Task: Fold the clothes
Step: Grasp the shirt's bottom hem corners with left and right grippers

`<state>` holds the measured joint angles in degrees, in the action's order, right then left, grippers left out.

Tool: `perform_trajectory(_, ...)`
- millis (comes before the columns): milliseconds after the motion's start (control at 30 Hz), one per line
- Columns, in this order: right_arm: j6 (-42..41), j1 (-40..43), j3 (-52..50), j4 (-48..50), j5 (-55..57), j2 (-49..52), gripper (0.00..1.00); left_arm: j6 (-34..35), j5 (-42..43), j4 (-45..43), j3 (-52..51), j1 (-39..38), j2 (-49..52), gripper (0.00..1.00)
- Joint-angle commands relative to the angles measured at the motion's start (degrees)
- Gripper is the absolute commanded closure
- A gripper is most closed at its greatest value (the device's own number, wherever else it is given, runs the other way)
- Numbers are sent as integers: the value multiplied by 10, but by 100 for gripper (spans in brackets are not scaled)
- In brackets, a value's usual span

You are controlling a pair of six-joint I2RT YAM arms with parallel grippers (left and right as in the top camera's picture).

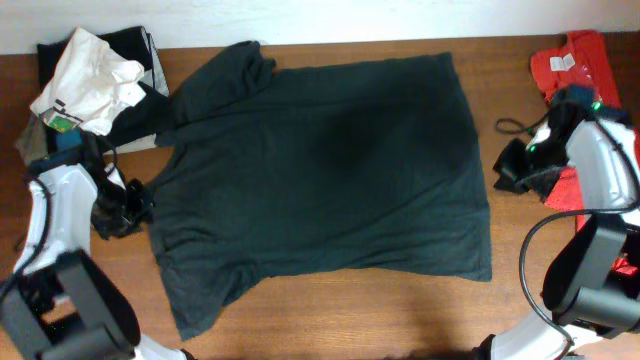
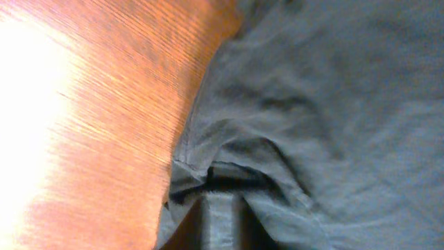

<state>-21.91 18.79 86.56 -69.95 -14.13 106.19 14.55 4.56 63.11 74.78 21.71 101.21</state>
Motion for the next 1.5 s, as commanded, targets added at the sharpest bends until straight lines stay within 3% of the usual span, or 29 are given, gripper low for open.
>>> perform_trajectory(0,77,-4,52,-18,-27,-5,70,4,6,0,25,2,-84,23)
perform_trajectory(33,86,-12,50,-19,-40,-4,29,3,31,7,25,2,-92,14)
perform_trajectory(67,86,-27,47,-18,-38,-4,1,-9,69,27,25,-3,-92,8)
perform_trajectory(233,86,-100,47,16,-28,-4,1,-13,85,136,-15,-74,-99,3)
perform_trajectory(333,79,-116,47,32,-17,-4,1,-1,85,164,-18,-94,-156,3)
perform_trajectory(467,64,-116,47,50,-17,-4,1,92,18,179,-99,-134,-309,3)
perform_trajectory(567,64,-116,47,51,-17,-4,1,144,16,172,-180,-137,-357,4)
perform_trajectory(800,65,-116,47,49,-17,-4,1,209,23,35,-346,-137,-333,4)
perform_trajectory(900,65,-116,47,49,-17,-4,1,207,42,10,-379,-137,-297,11)
perform_trajectory(933,65,-116,47,49,-17,-4,1,206,42,3,-384,-137,-280,16)
perform_trajectory(1167,65,-116,47,49,-17,-4,1,150,87,-18,-384,-137,-153,20)
perform_trajectory(1333,64,-116,47,48,-17,-4,1,127,80,-34,-384,-137,-132,36)
perform_trajectory(1467,64,-116,47,23,-7,-4,1,128,72,-38,-384,-137,-132,41)
